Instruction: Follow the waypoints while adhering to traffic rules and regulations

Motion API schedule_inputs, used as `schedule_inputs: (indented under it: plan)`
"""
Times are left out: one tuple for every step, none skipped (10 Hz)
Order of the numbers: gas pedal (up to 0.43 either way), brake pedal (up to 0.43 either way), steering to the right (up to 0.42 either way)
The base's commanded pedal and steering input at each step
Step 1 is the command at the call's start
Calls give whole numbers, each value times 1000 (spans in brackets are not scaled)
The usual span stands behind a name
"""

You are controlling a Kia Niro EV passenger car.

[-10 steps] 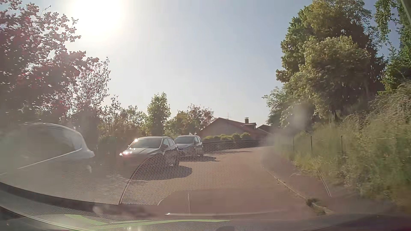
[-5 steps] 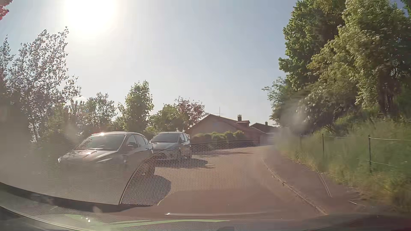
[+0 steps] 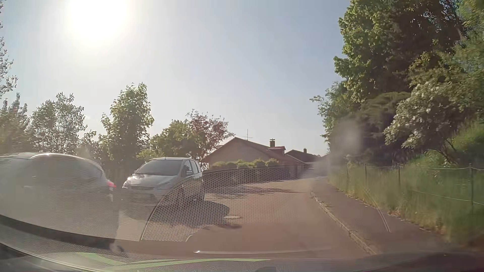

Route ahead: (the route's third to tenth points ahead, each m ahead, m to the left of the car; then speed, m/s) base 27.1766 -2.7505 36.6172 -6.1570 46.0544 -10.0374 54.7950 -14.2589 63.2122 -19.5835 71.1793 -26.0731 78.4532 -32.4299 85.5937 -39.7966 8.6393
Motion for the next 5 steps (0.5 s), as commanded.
schedule_inputs:
  plan:
    - [130, 0, 47]
    - [130, 0, 48]
    - [130, 0, 51]
    - [130, 0, 53]
    - [130, 0, 53]
